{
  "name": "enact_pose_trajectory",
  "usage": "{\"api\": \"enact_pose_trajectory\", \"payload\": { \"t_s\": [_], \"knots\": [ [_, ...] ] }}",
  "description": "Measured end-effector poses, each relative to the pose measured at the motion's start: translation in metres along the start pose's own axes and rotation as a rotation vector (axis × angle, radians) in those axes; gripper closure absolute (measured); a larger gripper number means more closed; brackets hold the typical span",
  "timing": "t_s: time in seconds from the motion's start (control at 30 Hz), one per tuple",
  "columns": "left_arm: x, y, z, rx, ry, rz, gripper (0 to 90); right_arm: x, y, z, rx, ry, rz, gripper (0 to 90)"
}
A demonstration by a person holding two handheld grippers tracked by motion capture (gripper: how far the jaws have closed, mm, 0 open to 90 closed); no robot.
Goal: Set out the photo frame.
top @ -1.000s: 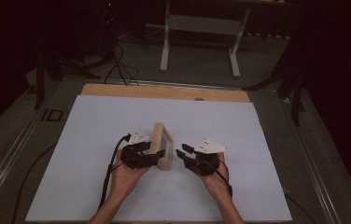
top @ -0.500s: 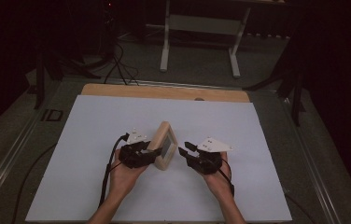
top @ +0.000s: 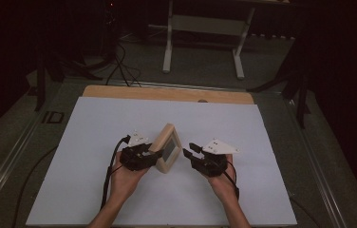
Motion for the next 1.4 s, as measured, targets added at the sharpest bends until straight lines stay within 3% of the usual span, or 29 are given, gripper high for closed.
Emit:
{"api": "enact_pose_trajectory", "payload": {
  "t_s": [0.83,1.4],
  "knots": [
    [-0.001,-0.001,0.005,0.007,0.071,-0.013,56.8,-0.007,-0.003,0.005,0.018,0.009,0.019,63.4],
    [0.001,0.000,0.012,0.043,0.155,-0.037,59.3,-0.022,0.001,0.006,0.029,0.008,0.051,65.2]
  ]
}}
Point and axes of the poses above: each handheld gripper's, and its own axes: y roughly forward along the jaws, x roughly out of its underside, z roughly to its right, the point moved 4 cm from there along y, roughly forward along the jaws, and after that the axes turned 14 degrees about x, right-handed, at the moved point
